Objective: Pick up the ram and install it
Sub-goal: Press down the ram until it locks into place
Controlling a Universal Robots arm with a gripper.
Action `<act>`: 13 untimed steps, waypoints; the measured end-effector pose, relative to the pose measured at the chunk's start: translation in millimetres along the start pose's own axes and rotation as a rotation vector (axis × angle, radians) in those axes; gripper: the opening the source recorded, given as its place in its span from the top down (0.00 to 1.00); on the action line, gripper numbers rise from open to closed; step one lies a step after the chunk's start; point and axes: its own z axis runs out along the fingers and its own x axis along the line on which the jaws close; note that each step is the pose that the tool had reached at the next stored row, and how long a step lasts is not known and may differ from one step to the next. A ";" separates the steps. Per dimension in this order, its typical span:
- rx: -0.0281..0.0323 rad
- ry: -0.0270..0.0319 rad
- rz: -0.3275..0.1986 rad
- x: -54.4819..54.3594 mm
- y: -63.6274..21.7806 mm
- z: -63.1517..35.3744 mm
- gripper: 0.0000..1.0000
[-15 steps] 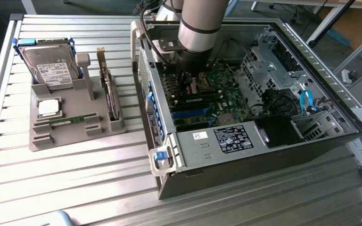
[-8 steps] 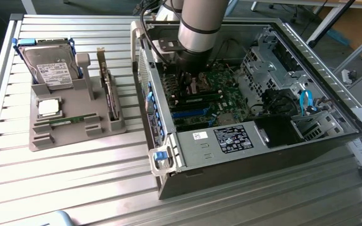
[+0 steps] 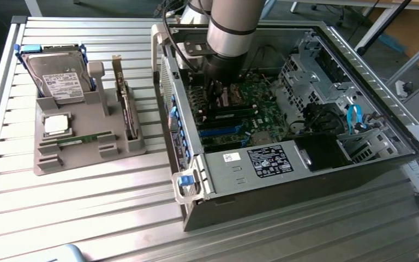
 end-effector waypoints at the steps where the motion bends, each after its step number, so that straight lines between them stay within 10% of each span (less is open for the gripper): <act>1: 0.0000 0.0001 0.000 0.0 0.0 -2.2 0.89; 13: 0.0000 0.0003 0.000 0.3 -0.5 -29.4 0.89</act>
